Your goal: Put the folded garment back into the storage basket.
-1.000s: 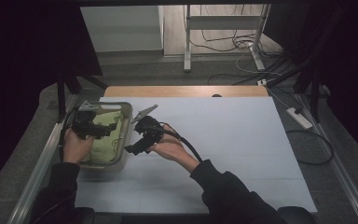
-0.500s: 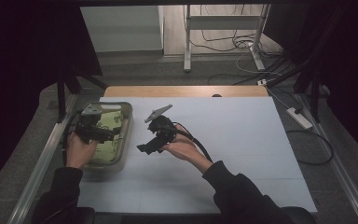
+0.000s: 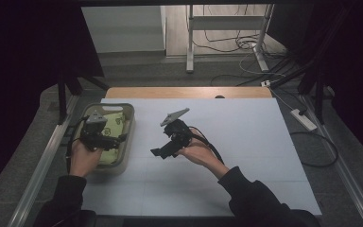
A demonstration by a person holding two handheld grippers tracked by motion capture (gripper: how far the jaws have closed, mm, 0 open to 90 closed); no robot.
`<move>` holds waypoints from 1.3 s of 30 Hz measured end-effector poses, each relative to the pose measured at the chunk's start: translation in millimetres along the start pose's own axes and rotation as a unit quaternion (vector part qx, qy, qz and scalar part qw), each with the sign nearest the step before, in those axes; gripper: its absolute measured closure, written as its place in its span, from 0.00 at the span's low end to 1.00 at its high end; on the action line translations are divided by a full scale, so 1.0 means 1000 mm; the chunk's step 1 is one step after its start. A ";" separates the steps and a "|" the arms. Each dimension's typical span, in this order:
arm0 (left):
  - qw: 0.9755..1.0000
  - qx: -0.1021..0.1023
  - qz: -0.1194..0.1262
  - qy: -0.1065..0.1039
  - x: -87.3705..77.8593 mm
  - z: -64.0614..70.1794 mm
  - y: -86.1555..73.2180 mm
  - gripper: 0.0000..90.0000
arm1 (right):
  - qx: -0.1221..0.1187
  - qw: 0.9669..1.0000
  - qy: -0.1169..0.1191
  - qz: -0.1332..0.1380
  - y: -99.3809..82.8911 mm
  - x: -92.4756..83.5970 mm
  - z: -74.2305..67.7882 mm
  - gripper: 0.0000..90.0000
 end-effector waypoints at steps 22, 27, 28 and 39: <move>1.000 0.000 0.009 -0.007 -0.012 0.024 -0.008 0.00 | 0.025 1.000 -0.009 0.008 -0.038 -0.029 0.014 0.00; 1.000 0.004 0.006 -0.008 -0.013 0.028 -0.011 0.00 | 0.027 1.000 -0.013 0.006 -0.047 -0.036 0.017 0.00; 1.000 0.005 0.005 -0.009 -0.013 0.029 -0.011 0.00 | 0.028 0.999 -0.014 0.009 -0.048 -0.038 0.018 0.00; 1.000 0.004 0.004 -0.013 -0.017 0.036 -0.021 0.00 | 0.029 0.999 -0.014 0.014 -0.063 -0.053 0.018 0.00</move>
Point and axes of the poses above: each handheld gripper's, and its own axes: x roughly forward along the jaws, y roughly out of its top, z roughly to its right, the point moved 8 cm from there along x, roughly forward along the jaws, and after that the axes turned 13 degrees about -z, right-handed, at the moved point
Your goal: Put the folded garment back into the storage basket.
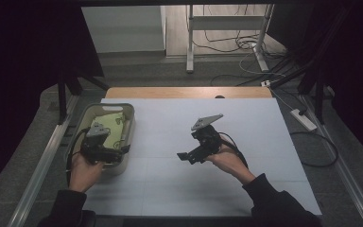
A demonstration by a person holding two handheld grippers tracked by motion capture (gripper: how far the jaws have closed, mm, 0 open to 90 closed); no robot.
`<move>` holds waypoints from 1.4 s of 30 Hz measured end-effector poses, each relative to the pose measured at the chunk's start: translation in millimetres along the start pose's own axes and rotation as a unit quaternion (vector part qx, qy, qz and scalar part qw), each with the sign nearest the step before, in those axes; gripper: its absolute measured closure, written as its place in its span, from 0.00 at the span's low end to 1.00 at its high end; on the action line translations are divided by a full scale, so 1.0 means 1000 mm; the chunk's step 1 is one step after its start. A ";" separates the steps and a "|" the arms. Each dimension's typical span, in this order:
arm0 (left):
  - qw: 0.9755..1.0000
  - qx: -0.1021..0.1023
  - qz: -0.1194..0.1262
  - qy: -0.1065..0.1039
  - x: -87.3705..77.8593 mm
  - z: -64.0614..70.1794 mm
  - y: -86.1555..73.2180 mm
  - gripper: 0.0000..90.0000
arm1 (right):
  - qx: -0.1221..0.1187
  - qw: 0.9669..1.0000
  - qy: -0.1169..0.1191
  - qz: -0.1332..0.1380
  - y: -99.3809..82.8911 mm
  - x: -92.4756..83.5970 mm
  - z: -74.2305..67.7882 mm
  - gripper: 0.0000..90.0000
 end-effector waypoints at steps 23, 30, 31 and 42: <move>1.000 0.013 0.011 -0.001 -0.010 0.017 -0.016 0.00 | 0.020 0.999 -0.031 0.015 -0.042 -0.033 0.009 0.00; 1.000 0.013 0.012 0.000 -0.014 0.020 -0.021 0.00 | 0.033 0.999 -0.033 0.018 -0.058 -0.043 0.012 0.00; 1.000 0.013 0.012 0.000 -0.014 0.021 -0.022 0.00 | 0.036 0.999 -0.032 0.017 -0.060 -0.045 0.012 0.00; 1.000 0.005 0.014 -0.002 -0.021 0.025 -0.034 0.00 | 0.048 0.998 -0.043 0.016 -0.085 -0.061 0.015 0.00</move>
Point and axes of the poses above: each handheld gripper's, and its own axes: x roughly forward along the jaws, y roughly out of its top, z roughly to its right, the point moved 8 cm from there along x, roughly forward along the jaws, and after that the axes turned 13 degrees about -z, right-handed, at the moved point
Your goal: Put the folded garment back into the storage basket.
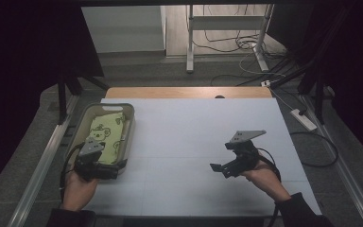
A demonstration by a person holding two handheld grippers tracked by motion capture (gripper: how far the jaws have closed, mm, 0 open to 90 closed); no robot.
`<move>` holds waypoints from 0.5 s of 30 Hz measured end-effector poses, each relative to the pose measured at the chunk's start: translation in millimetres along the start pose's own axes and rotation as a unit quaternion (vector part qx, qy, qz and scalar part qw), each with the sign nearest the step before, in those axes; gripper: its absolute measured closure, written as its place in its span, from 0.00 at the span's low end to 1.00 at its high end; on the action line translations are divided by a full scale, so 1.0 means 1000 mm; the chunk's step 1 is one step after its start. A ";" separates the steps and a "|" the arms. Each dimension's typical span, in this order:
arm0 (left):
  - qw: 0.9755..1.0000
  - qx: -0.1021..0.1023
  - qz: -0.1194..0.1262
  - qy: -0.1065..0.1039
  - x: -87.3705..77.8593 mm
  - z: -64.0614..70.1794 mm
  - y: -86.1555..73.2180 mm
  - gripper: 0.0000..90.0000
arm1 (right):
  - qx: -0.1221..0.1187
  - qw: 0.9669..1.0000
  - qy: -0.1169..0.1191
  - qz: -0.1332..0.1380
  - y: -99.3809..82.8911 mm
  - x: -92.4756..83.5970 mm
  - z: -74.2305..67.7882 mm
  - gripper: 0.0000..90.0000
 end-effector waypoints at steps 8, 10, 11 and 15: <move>1.000 -0.014 -0.001 0.000 -0.006 0.001 -0.011 0.00 | 0.013 1.000 -0.020 0.003 -0.019 -0.016 0.007 0.00; 1.000 -0.016 -0.002 0.001 -0.007 0.001 -0.013 0.00 | 0.020 0.999 -0.025 0.005 -0.024 -0.021 0.009 0.00; 1.000 -0.018 -0.002 0.000 -0.007 0.001 -0.015 0.00 | 0.023 0.999 -0.027 0.006 -0.027 -0.023 0.010 0.00; 1.000 -0.023 -0.001 0.001 -0.010 0.002 -0.019 0.00 | 0.036 0.999 -0.035 0.005 -0.039 -0.031 0.013 0.00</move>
Point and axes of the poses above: each handheld gripper's, and its own axes: x roughly forward along the jaws, y roughly out of its top, z roughly to its right, the point moved 8 cm from there along x, roughly forward along the jaws, and after that the axes turned 13 degrees about -z, right-handed, at the moved point
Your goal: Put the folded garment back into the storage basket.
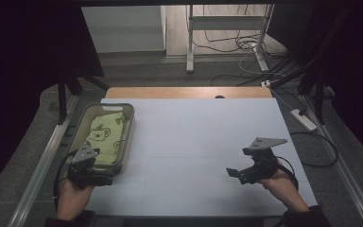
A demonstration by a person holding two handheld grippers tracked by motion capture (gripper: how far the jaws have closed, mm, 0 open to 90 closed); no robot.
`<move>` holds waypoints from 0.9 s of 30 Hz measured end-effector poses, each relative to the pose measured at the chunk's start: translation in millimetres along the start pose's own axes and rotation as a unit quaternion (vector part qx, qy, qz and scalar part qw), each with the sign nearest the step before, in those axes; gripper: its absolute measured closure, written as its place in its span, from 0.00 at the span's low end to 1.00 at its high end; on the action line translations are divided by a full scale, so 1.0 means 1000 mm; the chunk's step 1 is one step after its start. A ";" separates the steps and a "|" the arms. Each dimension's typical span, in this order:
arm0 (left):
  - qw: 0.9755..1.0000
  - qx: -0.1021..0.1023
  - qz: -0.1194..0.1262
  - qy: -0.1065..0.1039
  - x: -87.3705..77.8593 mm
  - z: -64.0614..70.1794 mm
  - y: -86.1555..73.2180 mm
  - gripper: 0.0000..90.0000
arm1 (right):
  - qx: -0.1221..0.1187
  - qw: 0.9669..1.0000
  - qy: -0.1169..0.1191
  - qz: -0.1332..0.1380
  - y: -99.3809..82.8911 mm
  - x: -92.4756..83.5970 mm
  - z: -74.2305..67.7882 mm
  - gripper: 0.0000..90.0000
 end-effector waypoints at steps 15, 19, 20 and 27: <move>1.000 -0.026 0.001 0.005 -0.010 0.000 -0.019 0.00 | 0.038 0.999 -0.032 -0.005 -0.042 -0.026 0.012 0.00; 0.999 -0.032 0.000 0.008 -0.013 -0.001 -0.025 0.00 | 0.046 0.998 -0.044 -0.008 -0.049 -0.032 0.015 0.00; 0.999 -0.033 -0.001 0.008 -0.014 -0.001 -0.026 0.00 | 0.048 0.998 -0.048 -0.007 -0.051 -0.033 0.016 0.00; 0.999 -0.041 -0.007 0.011 -0.016 -0.001 -0.035 0.00 | 0.073 0.996 -0.056 -0.009 -0.062 -0.043 0.017 0.00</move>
Point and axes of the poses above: each handheld gripper's, and its own axes: x roughly forward along the jaws, y roughly out of its top, z roughly to its right, the point moved 8 cm from there along x, roughly forward along the jaws, and after that the axes turned 13 degrees about -z, right-handed, at the moved point
